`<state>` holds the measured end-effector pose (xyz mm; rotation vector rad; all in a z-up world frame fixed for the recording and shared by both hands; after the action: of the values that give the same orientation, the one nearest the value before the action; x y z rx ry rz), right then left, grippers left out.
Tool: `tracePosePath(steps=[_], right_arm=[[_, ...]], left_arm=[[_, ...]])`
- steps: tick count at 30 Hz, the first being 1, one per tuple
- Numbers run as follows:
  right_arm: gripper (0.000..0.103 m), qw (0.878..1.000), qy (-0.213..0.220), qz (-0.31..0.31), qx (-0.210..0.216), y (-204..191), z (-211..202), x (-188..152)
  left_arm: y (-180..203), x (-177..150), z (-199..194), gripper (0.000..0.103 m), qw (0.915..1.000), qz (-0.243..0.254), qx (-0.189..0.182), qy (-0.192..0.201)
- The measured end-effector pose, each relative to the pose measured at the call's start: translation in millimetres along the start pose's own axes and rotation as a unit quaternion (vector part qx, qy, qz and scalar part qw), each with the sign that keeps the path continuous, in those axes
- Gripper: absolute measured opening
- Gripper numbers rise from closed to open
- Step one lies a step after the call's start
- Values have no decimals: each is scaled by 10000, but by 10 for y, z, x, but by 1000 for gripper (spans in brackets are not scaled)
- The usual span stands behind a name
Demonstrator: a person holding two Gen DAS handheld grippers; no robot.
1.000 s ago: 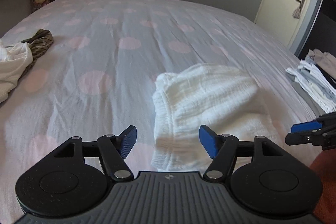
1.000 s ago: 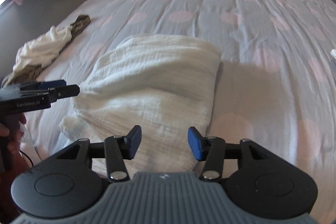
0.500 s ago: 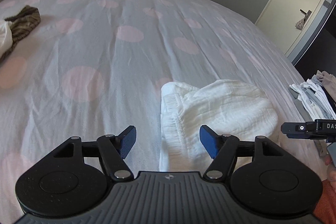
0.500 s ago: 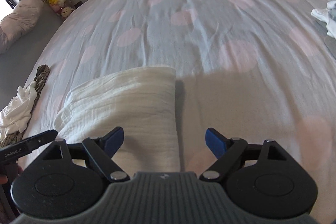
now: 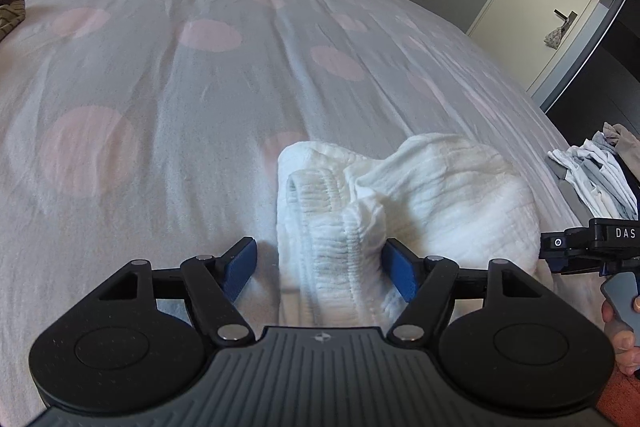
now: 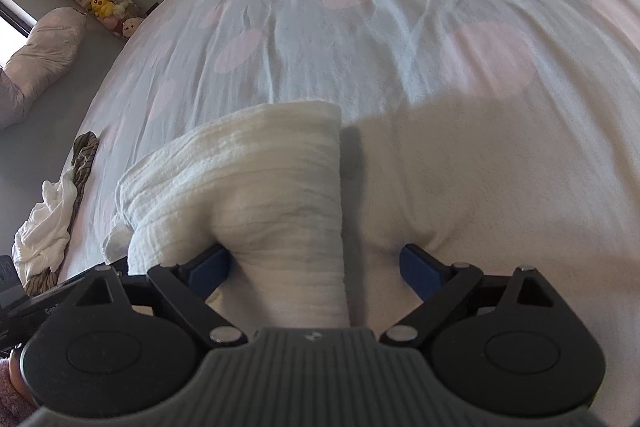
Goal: Fold clothes
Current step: 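Grasp the folded gauze garment with the right gripper while the left gripper grasps it, then lift the folded gauze garment with both grippers and carry it toward the clothes stack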
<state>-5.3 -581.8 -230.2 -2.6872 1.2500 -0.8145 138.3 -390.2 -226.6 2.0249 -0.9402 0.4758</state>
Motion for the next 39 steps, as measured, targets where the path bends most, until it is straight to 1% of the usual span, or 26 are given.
tracePosePath(steps=[1, 3, 4, 5, 6, 7, 8, 9, 10, 12, 15, 20, 24, 27, 30, 33, 36, 39], right_arm=[[94, 10000, 38, -25, 2, -9, 8, 7], [93, 9999, 104, -47, 53, 6, 12, 16], [93, 9999, 128, -48, 86, 14, 12, 19], [88, 9998, 150, -48, 119, 16, 11, 21], [79, 9997, 174, -51, 175, 11, 6, 21], [73, 9994, 188, -50, 274, 2, 0, 19], [54, 9988, 171, -36, 455, -16, 10, 30], [50, 9982, 160, -26, 576, -31, 20, 43], [49, 9981, 174, -25, 590, -34, 18, 50], [38, 9974, 245, 22, 685, -34, -16, 57], [31, 9960, 467, -87, 756, -71, -129, 64], [28, 9901, 991, -311, 949, -159, -411, 60], [28, 9805, 1516, -536, 1133, -227, -759, 38], [28, 9720, 1890, -524, 1298, -218, -1081, 32], [27, 9621, 2303, -482, 1380, -172, -1434, 63], [27, 9495, 2764, -421, 1423, -72, -1824, 120], [27, 9366, 3190, -380, 1396, 99, -2225, 189], [27, 9271, 3499, -334, 1305, 351, -2611, 279]], left_arm=[[1, 8, 12, 62, 10000, 15, -35, 2], [6, 13, 23, 51, 9999, 20, -125, -2], [12, 11, 29, 48, 9998, 24, -172, -7], [22, 9, 38, 43, 9998, 43, -202, -15], [36, 7, 47, 40, 9997, 82, -212, -24], [51, 4, 51, 38, 9997, 123, -212, -27], [67, 4, 53, 34, 9997, 151, -210, -24], [83, 9, 53, 30, 9997, 169, -203, -13], [98, 13, 45, 29, 9996, 196, -187, 6], [133, 19, 18, 25, 9995, 270, -146, 51], [212, 45, -64, 21, 9991, 383, -84, 167], [415, 120, -350, 20, 9976, 473, -75, 505], [636, 224, -621, 19, 9947, 607, -43, 829], [872, 356, -847, 19, 9906, 864, -59, 1063], [1202, 498, -1042, 19, 9836, 1261, -117, 1286], [1581, 639, -1171, 18, 9750, 1623, -213, 1501], [2014, 761, -1224, 18, 9657, 1967, -341, 1659], [2463, 882, -1204, 18, 9578, 2230, -568, 1720]])
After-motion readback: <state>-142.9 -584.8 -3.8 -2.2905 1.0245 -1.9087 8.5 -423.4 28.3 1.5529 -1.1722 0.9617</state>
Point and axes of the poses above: each gripper's, at about its wrist camera, not at the fingertips, and z roughly the way its jaws point, y to its right, x to its top, the point moved 6 cm from there along z, roughly the way its jaws point, and after that the axes turned 15 degrees about -x, right-handed, at the moved point
